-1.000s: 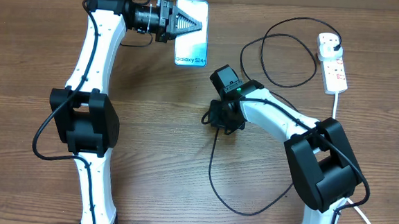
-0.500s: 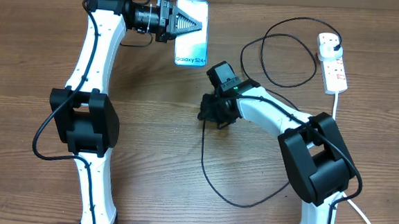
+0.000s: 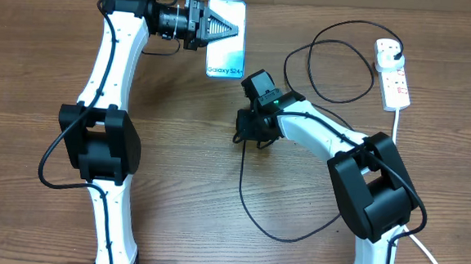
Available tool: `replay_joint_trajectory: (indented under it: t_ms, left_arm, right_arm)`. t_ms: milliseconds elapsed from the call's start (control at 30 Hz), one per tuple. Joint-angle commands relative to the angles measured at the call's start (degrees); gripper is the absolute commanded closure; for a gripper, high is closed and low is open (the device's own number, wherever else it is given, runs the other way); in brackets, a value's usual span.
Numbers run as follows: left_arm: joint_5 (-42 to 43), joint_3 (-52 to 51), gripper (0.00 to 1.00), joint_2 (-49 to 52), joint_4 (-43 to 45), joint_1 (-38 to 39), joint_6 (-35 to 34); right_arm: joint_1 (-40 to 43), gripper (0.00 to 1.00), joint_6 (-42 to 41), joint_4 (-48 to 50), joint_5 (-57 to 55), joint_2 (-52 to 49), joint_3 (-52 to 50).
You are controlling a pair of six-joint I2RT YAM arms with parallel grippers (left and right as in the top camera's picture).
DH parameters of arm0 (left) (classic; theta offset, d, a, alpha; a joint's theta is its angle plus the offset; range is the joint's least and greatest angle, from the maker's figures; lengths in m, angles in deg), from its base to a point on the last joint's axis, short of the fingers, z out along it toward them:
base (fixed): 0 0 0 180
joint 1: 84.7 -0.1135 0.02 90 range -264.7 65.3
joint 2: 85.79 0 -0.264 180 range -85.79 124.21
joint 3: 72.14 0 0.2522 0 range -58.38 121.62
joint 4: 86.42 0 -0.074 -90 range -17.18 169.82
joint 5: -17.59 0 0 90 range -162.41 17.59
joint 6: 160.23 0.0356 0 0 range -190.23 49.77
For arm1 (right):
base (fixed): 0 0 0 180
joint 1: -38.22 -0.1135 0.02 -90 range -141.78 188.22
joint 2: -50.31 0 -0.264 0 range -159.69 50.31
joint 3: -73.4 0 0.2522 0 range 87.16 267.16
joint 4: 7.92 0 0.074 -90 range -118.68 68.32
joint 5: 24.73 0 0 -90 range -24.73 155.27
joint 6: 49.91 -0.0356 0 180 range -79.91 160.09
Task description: Plug charger to phone and switch on socket
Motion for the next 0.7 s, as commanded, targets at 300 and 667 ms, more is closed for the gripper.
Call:
replay_joint_trajectory:
  t_ms: [300, 667]
  left_arm:
    - [1.81, 0.39, 0.96, -1.05, 0.02, 0.37, -0.37]
    - [1.81, 0.39, 0.96, -1.03, 0.04, 0.24, -0.37]
  right_arm:
    - [0.04, 0.34, -1.64, -2.56, -8.90, -1.46, 0.76]
    - [-0.07, 0.14, 0.52, -8.66, -19.10, -1.46, 5.09]
